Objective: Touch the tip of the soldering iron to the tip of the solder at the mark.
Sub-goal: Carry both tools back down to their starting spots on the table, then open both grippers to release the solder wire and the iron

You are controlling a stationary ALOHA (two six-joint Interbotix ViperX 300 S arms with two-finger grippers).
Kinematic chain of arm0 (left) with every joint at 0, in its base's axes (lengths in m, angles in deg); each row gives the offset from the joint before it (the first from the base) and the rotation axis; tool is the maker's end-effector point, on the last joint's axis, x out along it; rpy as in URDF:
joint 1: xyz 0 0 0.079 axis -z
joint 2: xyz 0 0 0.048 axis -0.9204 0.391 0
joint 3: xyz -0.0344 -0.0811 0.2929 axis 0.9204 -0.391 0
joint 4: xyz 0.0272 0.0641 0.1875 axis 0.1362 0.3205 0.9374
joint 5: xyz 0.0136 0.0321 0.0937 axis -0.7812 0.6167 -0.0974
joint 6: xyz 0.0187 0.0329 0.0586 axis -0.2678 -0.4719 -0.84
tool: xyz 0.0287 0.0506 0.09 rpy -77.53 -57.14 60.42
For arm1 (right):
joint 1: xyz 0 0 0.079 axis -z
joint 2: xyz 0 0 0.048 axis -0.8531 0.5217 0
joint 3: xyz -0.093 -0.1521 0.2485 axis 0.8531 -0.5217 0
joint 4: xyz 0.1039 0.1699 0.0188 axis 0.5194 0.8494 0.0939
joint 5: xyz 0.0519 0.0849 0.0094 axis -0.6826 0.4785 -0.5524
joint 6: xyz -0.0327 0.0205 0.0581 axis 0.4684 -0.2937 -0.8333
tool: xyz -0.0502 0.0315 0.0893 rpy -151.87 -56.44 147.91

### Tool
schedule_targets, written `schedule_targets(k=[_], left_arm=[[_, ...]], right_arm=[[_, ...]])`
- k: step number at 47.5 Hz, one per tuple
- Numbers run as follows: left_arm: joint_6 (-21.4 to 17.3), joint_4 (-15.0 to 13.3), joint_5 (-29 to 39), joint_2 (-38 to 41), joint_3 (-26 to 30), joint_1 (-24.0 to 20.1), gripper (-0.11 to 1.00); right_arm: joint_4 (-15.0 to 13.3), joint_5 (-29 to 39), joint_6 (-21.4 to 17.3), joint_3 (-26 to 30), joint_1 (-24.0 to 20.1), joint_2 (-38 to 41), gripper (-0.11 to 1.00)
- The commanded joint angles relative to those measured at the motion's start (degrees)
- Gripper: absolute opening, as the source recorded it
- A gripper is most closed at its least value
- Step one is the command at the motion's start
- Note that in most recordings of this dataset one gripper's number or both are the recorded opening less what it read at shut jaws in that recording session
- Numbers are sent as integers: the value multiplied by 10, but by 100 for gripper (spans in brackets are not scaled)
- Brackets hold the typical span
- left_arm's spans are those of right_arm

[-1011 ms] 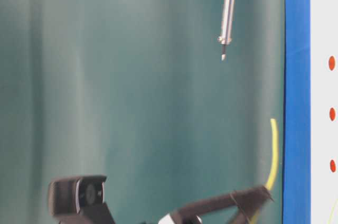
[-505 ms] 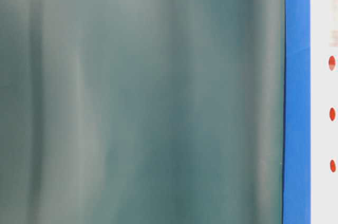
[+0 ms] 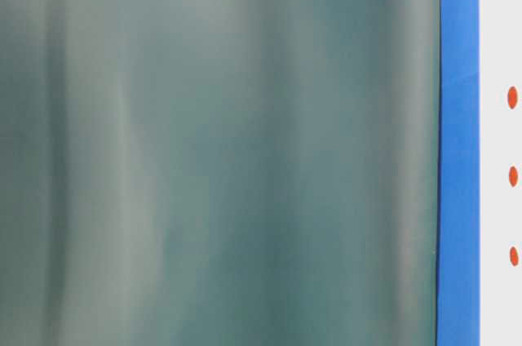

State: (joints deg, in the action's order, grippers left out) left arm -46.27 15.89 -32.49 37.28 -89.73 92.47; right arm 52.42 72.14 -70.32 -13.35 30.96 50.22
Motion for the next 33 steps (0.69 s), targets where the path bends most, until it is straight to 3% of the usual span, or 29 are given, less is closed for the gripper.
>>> schedule_targets(k=[1, 6, 15, 21, 26, 33], left_arm=[[-2, -1, -1, -10, 4, 2, 3], [-1, -1, -1, -10, 6, 1, 11], [-2, -1, 1, -12, 8, 1, 47], [-1, -1, 13, -26, 11, -1, 51], [-3, -1, 41, -54, 18, -4, 51], [-3, 0, 103, -104, 24, -6, 51]], right_arm=[[7, -8, -1, 11, -4, 4, 6], [17, -8, -1, 11, -5, 4, 6], [26, -6, -1, 11, -4, 4, 7], [27, -5, -1, 11, -5, -3, 10], [27, -1, 1, 12, -3, -23, 33], [25, 22, 10, 12, 6, -73, 77]])
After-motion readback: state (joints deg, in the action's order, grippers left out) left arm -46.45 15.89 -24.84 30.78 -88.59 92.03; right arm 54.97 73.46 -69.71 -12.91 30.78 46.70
